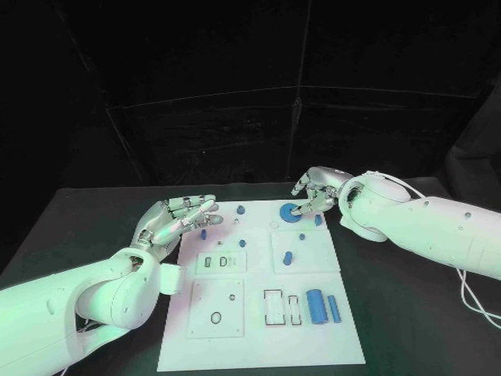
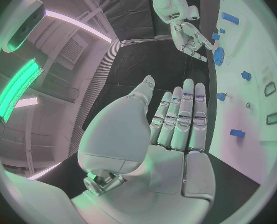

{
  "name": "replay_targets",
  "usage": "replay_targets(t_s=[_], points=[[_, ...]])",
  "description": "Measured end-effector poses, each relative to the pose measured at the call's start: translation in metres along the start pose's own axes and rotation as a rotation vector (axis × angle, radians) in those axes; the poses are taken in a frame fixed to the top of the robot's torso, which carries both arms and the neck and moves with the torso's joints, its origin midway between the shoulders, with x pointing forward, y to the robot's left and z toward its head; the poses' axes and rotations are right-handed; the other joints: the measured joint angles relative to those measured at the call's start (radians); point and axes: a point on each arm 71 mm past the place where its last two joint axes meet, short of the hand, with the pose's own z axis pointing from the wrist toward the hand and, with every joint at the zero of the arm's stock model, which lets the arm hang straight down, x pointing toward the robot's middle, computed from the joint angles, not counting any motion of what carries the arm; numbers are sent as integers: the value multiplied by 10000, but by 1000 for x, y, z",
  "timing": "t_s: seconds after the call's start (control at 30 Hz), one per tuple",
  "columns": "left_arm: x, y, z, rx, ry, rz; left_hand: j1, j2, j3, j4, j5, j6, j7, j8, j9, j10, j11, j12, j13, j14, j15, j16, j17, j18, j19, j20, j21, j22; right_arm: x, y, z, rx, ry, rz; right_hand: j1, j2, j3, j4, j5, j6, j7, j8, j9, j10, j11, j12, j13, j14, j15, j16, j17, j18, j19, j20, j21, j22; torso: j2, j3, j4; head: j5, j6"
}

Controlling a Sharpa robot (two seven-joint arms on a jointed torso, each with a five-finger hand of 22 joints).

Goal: Assemble the parts on the task board

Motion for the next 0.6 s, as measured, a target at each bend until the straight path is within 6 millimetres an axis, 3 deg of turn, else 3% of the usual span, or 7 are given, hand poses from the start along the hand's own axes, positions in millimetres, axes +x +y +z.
replay_targets(t_s=[0.13,0.6], points=[[0,0,0,-3,8,-5,0,0,0,0,0,0,0,0,0,0,0,0,0,0,0,0,0,0,0,0,0,0,2,1,3,73,200,-118,136,24,12,105,75,0,0,10,0,43,43,323,387,0,0,134,209,0,-36,36,0,12,-1,-17,17,-37,-38],[0,1,1,-7,16,-10,0,0,0,0,0,0,0,0,1,0,0,0,0,0,0,0,-2,-1,36,35,0,-14,7,5,9,121,580,-484,434,223,29,213,448,0,0,185,13,487,53,1723,1963,0,-1,474,242,2,-36,35,70,54,-6,-18,34,-50,-80]])
